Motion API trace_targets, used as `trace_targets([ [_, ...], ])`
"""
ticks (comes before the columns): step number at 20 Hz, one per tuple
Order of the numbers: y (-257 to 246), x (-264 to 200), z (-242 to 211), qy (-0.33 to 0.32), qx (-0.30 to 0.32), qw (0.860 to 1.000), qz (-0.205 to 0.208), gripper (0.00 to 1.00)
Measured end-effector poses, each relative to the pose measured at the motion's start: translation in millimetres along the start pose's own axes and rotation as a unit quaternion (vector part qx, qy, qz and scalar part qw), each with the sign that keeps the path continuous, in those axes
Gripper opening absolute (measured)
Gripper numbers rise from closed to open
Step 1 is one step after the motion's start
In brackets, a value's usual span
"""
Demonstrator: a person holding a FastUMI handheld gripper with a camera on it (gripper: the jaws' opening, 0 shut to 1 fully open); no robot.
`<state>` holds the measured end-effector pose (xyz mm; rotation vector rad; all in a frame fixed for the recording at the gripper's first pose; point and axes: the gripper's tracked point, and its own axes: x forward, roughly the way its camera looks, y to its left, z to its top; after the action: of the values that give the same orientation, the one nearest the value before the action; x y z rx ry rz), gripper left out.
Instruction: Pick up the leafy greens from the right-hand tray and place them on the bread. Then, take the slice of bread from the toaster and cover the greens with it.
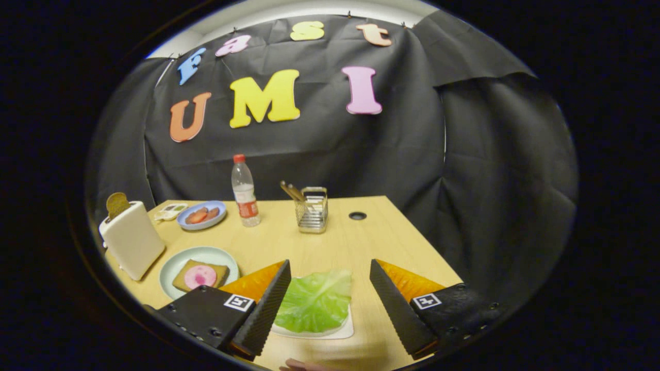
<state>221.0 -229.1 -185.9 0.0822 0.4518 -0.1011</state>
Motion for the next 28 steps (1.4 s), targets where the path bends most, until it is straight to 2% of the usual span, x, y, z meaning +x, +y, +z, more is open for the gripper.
trace_targets([
  [5,-13.4,47.4,-30.8,0.086,0.03,0.996,-0.011,0.95],
  [8,0.2,58.6,-41.2,0.128,0.043,0.991,0.015,0.89],
  [14,5.4,59.1,-43.4,0.146,0.02,0.989,-0.007,0.59],
  [19,16.1,61.7,-55.1,0.174,0.008,0.985,-0.007,0.33],
  [22,22.7,56.4,-50.1,0.167,0.004,0.986,-0.006,0.34],
  [24,16.3,53.5,-49.2,0.161,0.006,0.986,-0.034,0.17],
  [25,18.9,51.5,-46.0,0.163,0.007,0.986,-0.032,0.08],
  [27,23.6,40.8,-39.9,0.156,0.01,0.987,-0.028,0.01],
  [28,23.4,35.3,-34.0,0.149,0.008,0.988,-0.032,0.01],
])
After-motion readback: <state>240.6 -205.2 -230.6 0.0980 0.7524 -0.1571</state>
